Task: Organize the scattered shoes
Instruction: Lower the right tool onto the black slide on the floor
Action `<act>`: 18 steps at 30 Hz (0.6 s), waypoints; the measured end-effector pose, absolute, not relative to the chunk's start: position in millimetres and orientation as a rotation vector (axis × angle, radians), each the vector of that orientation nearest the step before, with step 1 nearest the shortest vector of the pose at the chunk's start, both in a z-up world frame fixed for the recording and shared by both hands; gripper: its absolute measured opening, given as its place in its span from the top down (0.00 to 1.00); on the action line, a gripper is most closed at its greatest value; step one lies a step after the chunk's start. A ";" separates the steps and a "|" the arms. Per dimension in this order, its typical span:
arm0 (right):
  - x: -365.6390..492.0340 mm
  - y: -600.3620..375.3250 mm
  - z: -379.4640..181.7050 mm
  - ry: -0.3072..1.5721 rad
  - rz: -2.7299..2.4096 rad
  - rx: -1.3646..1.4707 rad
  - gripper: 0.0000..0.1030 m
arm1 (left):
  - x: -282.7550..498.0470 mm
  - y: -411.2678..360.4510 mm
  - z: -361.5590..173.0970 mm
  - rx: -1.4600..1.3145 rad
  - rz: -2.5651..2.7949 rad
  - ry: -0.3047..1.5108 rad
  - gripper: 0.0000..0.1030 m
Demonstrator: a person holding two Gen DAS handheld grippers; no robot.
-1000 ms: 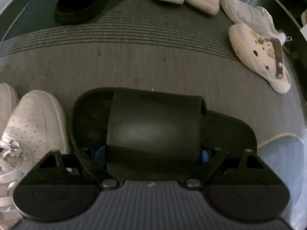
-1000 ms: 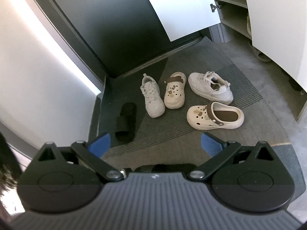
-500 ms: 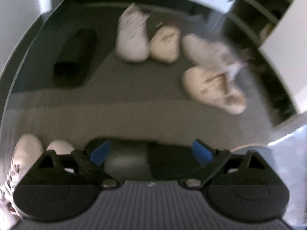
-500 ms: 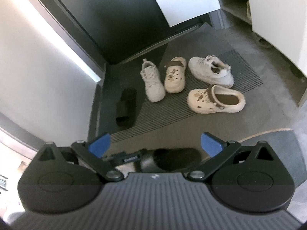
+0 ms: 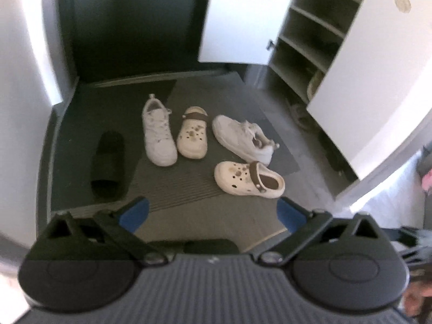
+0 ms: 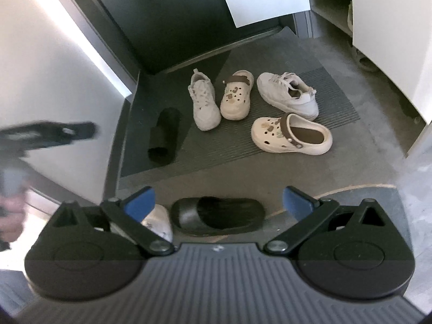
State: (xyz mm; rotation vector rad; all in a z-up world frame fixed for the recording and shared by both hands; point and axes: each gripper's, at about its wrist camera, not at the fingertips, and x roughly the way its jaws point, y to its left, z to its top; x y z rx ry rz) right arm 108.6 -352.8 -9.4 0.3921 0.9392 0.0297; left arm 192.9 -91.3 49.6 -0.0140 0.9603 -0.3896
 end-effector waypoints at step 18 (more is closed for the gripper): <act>174.3 -216.3 9.1 0.883 0.168 0.376 0.00 | 73.7 41.8 135.7 -0.110 -0.113 0.964 0.01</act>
